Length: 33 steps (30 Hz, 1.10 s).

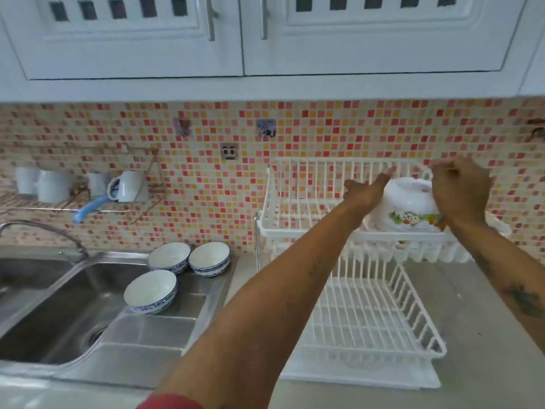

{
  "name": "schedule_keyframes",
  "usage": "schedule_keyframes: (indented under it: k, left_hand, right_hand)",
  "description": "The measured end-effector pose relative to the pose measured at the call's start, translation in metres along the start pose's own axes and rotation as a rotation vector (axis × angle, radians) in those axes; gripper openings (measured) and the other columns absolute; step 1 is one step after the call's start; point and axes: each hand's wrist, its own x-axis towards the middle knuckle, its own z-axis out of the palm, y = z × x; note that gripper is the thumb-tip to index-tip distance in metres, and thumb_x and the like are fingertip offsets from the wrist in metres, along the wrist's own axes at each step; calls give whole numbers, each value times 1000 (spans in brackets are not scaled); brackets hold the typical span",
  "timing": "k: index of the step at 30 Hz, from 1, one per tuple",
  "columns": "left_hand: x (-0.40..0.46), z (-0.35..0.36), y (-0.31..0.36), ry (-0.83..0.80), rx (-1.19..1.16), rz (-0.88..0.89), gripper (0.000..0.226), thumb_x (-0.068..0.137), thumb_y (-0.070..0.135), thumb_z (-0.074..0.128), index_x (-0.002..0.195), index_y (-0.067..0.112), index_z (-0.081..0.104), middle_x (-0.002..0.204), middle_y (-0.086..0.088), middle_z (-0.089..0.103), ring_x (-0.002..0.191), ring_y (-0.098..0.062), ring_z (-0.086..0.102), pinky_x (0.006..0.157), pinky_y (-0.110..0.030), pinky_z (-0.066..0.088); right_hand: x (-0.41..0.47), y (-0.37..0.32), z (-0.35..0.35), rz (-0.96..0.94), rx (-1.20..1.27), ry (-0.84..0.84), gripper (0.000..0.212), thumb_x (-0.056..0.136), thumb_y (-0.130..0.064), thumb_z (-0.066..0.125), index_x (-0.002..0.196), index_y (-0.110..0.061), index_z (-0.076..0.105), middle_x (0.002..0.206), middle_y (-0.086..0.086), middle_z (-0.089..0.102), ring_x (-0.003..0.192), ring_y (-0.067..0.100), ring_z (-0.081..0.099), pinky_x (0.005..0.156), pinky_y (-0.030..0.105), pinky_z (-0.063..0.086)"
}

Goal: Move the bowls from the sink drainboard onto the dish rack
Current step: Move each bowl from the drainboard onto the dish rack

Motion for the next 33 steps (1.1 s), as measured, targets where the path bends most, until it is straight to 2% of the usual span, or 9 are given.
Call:
schedule_keyframes:
  k: [4, 6, 9, 13, 17, 23, 26, 30, 33]
  left_hand:
    - [-24, -54, 12, 93, -227, 163, 62, 98, 39, 50, 147, 10, 26, 117, -9, 55, 96, -28, 58, 70, -34, 49]
    - [-36, -88, 16, 182, -251, 267, 44, 99, 29, 51, 135, 8, 38, 106, -7, 53, 79, -23, 60, 65, -32, 47]
    - [-48, -150, 12, 333, -244, 380, 15, 100, 21, 48, 108, 8, 50, 104, -10, 57, 62, -17, 60, 55, -24, 46]
    - [-59, -257, -32, 582, -217, 358, 15, 97, 9, 43, 92, 6, 57, 83, -9, 60, 55, -18, 50, 36, -14, 37]
    - [-73, -351, -95, 732, -216, 120, 21, 94, 9, 46, 75, 12, 54, 70, -4, 58, 50, -15, 46, 38, -15, 31]
    - [-94, -464, -201, 845, -280, -276, 24, 96, 30, 54, 82, 10, 57, 81, -8, 60, 58, -15, 51, 50, -23, 40]
    - [-97, -503, -244, 864, -279, -356, 34, 94, 43, 56, 88, 9, 59, 76, -7, 55, 60, -15, 46, 49, -23, 38]
    - [-88, -534, -301, 927, -265, -396, 59, 90, 53, 56, 128, 8, 59, 118, -7, 60, 93, -21, 53, 72, -30, 44]
    - [-76, -540, -336, 932, -291, -419, 40, 94, 43, 56, 113, 9, 62, 96, -4, 57, 94, -19, 47, 85, -33, 40]
  right_hand:
    - [-19, -87, 35, -31, 507, -74, 25, 83, -21, 48, 80, -16, 73, 72, -3, 66, 70, 12, 61, 70, 30, 49]
    - [-32, -132, 61, -24, 643, -130, 26, 81, -17, 49, 67, -30, 66, 70, -7, 65, 72, 15, 61, 71, 33, 51]
    - [-57, -186, 103, 23, 829, -235, 34, 81, -9, 48, 59, -29, 65, 64, -1, 63, 62, 16, 58, 60, 29, 48]
    - [-114, -246, 163, -15, 891, -453, 36, 86, 0, 46, 63, -21, 64, 69, 4, 65, 58, 13, 61, 53, 25, 50]
    - [-168, -277, 232, -26, 843, -710, 36, 89, 0, 45, 66, -20, 65, 73, 8, 64, 64, 18, 58, 55, 29, 50]
    - [-234, -265, 364, 358, 635, -1102, 19, 88, -9, 51, 80, -15, 67, 78, 6, 58, 71, 18, 52, 61, 30, 45]
    - [-264, -248, 419, 547, 538, -1157, 10, 89, -19, 56, 94, -14, 63, 74, -2, 53, 65, 14, 49, 65, 30, 43]
    - [-306, -218, 478, 738, 431, -1189, 25, 90, -30, 56, 109, -14, 58, 85, 0, 54, 75, 16, 50, 69, 31, 41]
    - [-336, -195, 505, 805, 311, -1224, 47, 88, -34, 57, 129, -10, 51, 109, 5, 54, 99, 23, 52, 84, 38, 43]
